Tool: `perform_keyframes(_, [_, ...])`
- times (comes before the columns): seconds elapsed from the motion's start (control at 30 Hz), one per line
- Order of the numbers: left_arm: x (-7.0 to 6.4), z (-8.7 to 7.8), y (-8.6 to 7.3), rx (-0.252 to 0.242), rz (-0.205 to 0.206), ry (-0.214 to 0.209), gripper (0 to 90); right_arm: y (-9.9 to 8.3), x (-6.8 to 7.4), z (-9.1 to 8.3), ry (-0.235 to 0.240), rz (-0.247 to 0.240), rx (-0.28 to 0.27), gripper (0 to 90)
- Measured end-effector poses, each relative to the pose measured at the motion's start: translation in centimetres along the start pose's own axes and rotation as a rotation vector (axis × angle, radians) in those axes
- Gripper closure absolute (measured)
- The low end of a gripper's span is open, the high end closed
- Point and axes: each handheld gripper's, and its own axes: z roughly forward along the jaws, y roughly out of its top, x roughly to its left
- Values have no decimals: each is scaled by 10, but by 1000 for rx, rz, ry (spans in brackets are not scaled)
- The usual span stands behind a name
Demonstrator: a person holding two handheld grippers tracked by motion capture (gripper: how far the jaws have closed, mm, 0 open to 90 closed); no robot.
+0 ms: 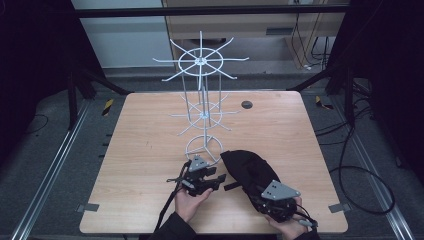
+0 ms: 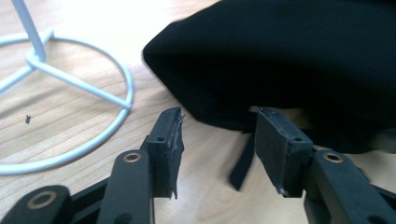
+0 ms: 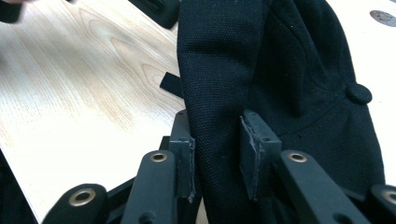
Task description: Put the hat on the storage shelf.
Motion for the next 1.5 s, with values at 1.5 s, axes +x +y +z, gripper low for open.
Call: perform_keyframes(1.5, [-19, 5, 14, 37, 66, 19, 450, 13, -32, -19, -9, 139, -169, 524])
